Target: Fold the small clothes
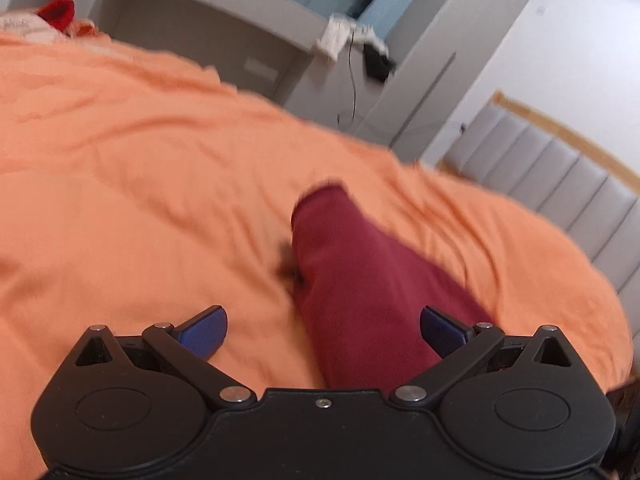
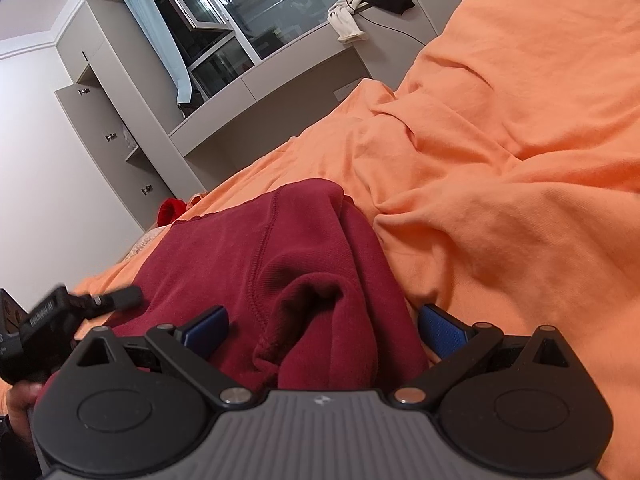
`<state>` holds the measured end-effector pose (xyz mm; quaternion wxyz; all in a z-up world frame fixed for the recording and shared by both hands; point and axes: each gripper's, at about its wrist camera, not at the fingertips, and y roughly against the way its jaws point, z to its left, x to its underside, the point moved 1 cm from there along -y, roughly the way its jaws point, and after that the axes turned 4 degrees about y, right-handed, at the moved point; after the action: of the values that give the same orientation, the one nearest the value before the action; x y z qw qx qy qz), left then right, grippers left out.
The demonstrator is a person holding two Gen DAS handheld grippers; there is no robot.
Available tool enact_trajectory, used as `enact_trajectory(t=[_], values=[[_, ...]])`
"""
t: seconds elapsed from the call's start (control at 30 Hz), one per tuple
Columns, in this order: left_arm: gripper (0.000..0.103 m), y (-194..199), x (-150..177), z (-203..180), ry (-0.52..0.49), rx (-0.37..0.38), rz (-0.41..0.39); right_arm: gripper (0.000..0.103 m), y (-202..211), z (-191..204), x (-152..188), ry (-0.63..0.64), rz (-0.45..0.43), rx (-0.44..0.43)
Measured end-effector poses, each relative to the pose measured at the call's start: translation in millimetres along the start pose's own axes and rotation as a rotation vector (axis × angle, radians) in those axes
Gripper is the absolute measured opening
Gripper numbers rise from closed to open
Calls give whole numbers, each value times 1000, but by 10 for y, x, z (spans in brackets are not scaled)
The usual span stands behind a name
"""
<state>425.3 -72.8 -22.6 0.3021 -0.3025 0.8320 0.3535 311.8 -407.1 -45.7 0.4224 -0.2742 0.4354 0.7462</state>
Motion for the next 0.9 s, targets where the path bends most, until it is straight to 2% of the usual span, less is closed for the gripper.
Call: enact_trajectory(t=[0.07, 0.17, 0.3, 0.5, 0.73, 0.9], values=[[102, -14, -52, -18, 4, 13, -27, 103, 4, -3, 6, -2, -3, -3], [102, -138, -117, 1, 20, -45, -31, 103, 9, 0, 8, -2, -5, -4], [102, -316, -119, 125, 79, -112, 21, 103, 19, -5, 8, -5, -10, -11], [102, -360, -54, 81, 21, -152, 35, 103, 14, -1, 3, -1, -7, -7], [102, -105, -44, 15, 33, -111, 5, 103, 2, 27, -8, 13, 10, 10], [102, 117, 52, -22, 58, -60, 37, 103, 72, -34, -17, -41, -20, -14]])
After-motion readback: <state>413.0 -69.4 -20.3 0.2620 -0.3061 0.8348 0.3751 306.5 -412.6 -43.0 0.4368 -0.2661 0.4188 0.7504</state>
